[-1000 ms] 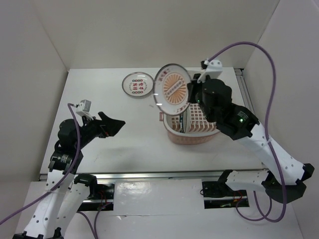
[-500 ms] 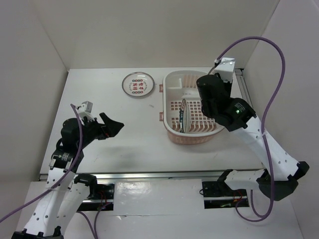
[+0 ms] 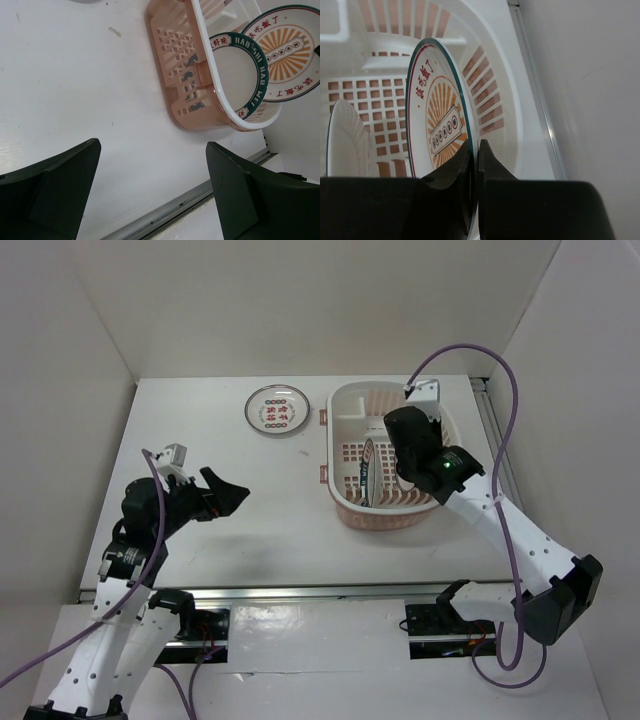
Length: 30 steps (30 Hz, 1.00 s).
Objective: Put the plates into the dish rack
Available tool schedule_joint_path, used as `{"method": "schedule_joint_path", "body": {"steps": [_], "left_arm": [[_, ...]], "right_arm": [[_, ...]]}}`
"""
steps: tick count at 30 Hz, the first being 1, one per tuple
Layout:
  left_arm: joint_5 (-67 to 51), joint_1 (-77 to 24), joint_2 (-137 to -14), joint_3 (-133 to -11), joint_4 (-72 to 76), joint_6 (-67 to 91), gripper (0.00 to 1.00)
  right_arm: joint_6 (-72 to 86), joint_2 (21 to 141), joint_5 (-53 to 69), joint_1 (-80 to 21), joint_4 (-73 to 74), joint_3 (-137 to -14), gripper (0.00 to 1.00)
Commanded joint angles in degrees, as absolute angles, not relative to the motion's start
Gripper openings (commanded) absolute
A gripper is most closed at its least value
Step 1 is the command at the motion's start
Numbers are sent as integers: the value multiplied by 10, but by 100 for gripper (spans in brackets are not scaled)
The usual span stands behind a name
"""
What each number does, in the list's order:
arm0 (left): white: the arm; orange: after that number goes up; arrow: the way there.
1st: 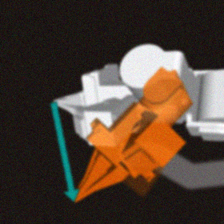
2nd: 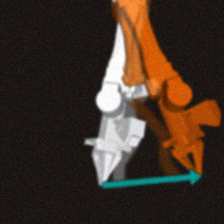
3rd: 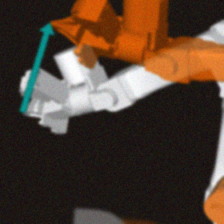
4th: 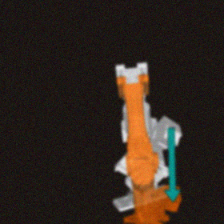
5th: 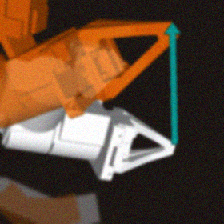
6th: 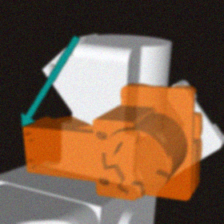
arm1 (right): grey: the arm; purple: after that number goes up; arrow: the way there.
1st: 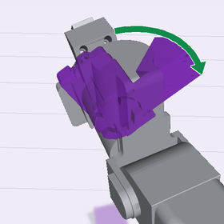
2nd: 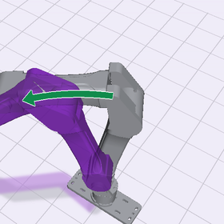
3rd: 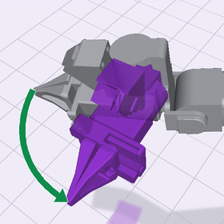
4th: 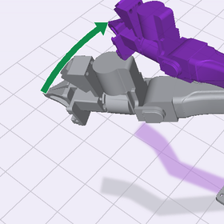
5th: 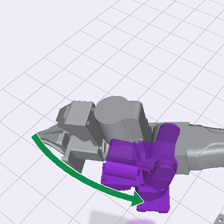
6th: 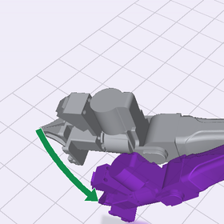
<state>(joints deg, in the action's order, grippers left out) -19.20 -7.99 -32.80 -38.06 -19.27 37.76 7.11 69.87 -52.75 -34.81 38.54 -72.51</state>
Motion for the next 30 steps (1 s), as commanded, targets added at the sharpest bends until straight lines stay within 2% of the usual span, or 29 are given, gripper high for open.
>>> {"method": "schedule_joint_path", "body": {"steps": [1,9,30], "left_arm": [[-208,-81,-325,-394,-165,374,100],[-208,-81,-330,-394,-165,374,100],[-208,-81,-330,-399,-165,374,100]], "right_arm": [[57,679,-499,-345,304,-713,0],[69,668,-469,-345,304,-664,0],[104,681,-496,-367,326,-628,0]]}}
